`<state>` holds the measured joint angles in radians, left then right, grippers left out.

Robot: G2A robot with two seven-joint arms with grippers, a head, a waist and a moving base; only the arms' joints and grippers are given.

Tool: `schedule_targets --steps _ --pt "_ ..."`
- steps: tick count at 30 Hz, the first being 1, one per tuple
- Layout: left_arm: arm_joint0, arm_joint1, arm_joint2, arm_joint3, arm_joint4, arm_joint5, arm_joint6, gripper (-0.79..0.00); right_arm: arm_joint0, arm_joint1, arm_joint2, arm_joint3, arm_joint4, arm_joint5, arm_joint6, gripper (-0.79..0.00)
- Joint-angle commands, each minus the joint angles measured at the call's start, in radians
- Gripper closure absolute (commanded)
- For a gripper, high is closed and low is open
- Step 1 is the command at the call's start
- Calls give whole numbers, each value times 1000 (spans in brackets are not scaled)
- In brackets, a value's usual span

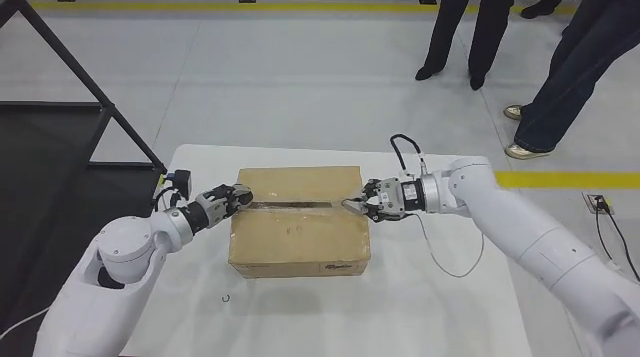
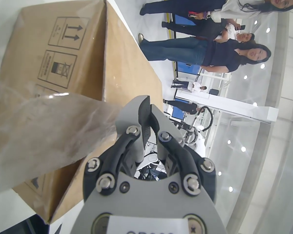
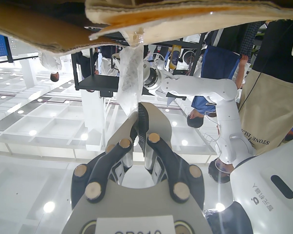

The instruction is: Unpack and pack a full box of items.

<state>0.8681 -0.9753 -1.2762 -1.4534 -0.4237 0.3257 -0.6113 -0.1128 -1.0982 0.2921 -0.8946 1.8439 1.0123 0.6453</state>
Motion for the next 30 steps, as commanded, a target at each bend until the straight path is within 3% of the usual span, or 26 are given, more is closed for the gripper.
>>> schedule_targets --steps 1,9,30 --pt "-4 -1 2 5 -1 2 -1 0 4 2 5 -7 -51 0 31 0" --pt "-14 -5 4 17 -2 10 -6 0 6 -2 27 29 -142 0 110 0" --pt "-71 -23 60 102 25 43 -30 0 55 -63 -90 182 -73 0 162 0"
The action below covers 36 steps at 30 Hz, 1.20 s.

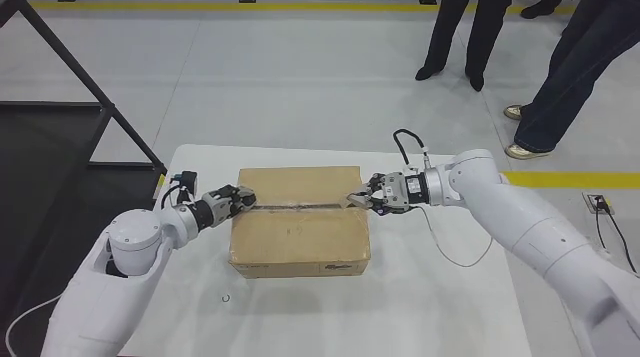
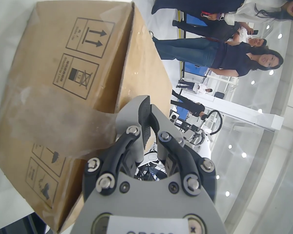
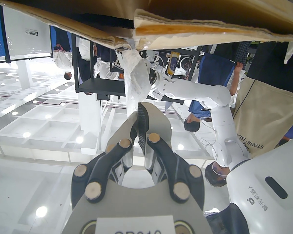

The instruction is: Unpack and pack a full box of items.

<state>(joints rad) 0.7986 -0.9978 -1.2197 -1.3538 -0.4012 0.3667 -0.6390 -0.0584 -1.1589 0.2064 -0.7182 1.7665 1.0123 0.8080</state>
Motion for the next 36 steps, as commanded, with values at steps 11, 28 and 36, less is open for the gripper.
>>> schedule_targets --steps 11,28,36 --pt "-10 -6 17 15 20 8 -15 0 9 -24 -36 68 7 0 0 0" --pt "-17 -13 27 18 39 19 -25 0 -12 -24 -36 91 12 0 0 -105" --pt "-19 -15 26 17 46 21 -26 0 -14 -20 -36 90 17 0 0 -139"
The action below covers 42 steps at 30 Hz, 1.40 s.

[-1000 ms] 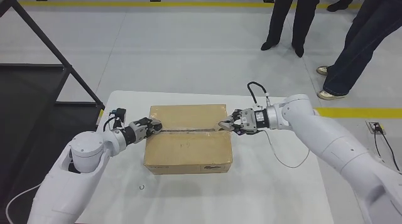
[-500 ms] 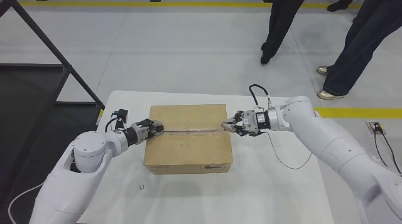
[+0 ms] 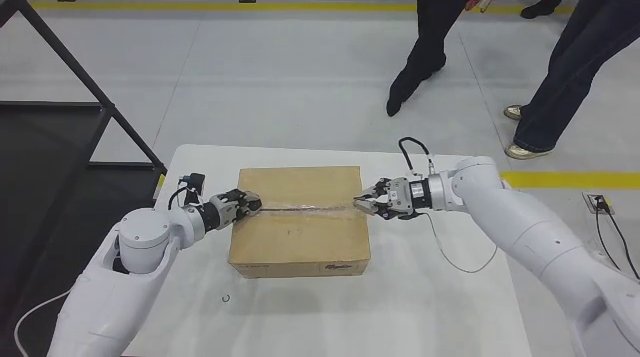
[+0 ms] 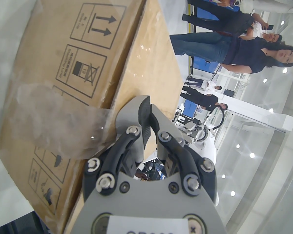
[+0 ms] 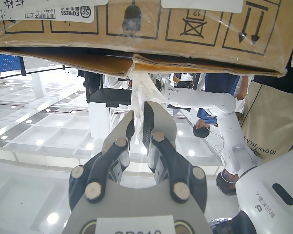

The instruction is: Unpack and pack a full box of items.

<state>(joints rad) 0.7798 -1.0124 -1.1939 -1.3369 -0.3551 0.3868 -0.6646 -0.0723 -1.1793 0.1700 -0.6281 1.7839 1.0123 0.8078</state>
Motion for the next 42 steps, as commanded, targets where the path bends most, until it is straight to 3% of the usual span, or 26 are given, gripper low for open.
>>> schedule_targets --steps 1,17,42 --pt "0 -1 0 0 1 1 0 0 -1 1 0 0 1 0 0 -135" --pt "-4 -6 5 3 13 7 -3 0 -2 13 0 -8 13 0 0 -305" --pt "-2 -13 8 4 38 13 -1 0 0 35 0 -11 25 0 0 -379"
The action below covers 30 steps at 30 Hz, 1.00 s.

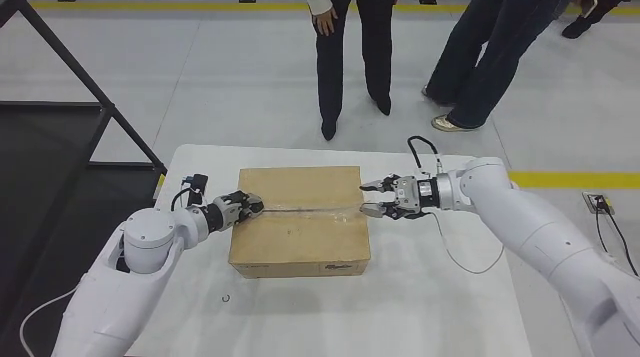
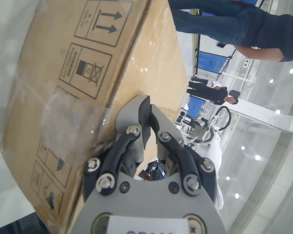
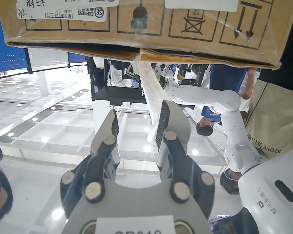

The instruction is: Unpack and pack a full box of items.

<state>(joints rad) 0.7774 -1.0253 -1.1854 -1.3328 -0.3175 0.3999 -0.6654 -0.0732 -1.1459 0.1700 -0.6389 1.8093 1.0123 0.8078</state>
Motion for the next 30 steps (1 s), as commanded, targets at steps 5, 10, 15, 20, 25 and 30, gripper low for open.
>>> schedule_targets --steps 5,10,15,20,25,30 --pt "2 -1 -2 -2 2 0 0 0 1 6 0 -4 -2 0 0 -388" --pt "4 -2 -4 -4 7 3 -1 0 2 10 0 -3 -5 0 0 -422" --pt "5 -3 -6 -7 10 3 -1 0 1 14 0 -3 -4 0 0 -462" --pt "7 -3 -7 -9 14 3 -3 0 -1 18 0 0 0 0 0 -471" --pt "9 -4 -9 -12 15 2 -5 0 1 23 0 6 7 0 0 -462" --pt "12 -4 -12 -15 17 3 -5 0 1 28 0 14 17 0 0 -462"
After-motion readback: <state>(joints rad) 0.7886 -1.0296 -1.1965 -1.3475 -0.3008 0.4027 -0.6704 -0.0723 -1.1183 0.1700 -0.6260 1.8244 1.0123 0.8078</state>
